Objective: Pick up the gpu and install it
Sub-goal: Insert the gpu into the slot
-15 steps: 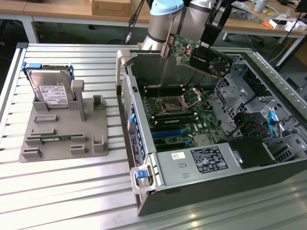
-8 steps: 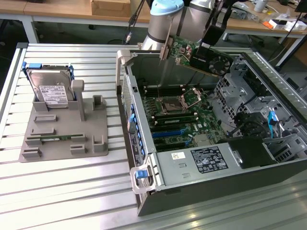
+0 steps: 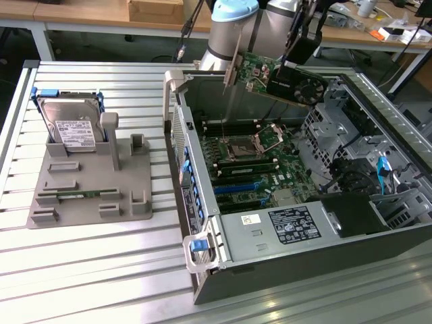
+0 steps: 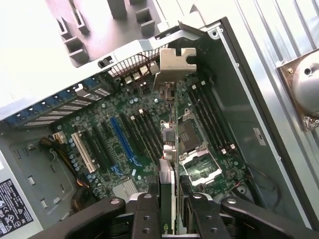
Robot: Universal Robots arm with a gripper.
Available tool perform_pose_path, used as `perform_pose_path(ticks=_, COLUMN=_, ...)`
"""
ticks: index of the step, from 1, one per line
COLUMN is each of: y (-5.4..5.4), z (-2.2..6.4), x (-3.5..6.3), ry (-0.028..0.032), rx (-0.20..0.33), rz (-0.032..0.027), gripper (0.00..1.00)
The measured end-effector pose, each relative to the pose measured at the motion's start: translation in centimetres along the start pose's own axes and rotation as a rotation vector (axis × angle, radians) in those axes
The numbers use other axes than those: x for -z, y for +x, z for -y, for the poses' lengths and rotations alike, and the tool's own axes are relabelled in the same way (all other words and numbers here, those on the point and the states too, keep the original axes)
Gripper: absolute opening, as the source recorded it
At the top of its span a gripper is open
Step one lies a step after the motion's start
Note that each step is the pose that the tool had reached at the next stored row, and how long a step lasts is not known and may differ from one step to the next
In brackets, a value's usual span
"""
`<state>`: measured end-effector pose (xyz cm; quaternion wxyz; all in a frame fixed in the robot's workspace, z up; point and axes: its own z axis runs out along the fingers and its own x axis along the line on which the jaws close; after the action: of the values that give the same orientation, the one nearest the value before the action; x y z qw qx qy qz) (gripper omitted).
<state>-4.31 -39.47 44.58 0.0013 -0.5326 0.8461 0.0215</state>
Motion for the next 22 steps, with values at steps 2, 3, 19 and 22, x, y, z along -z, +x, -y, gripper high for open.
perform_pose_path(ticks=2, y=0.00, z=0.00, x=0.00, ry=-0.0004, rx=0.017, rz=-0.0006, gripper=0.27)
perform_pose_path(ticks=3, y=0.00, z=0.00, x=-0.01, ry=-0.0007, rx=0.030, rz=-0.0010, gripper=0.27)
perform_pose_path(ticks=19, y=0.00, z=0.00, x=-0.02, ry=-0.0036, rx=0.144, rz=-0.0050, gripper=0.27)
perform_pose_path(ticks=22, y=0.00, z=0.00, x=-0.03, ry=-0.0041, rx=0.163, rz=-0.0057, gripper=0.27)
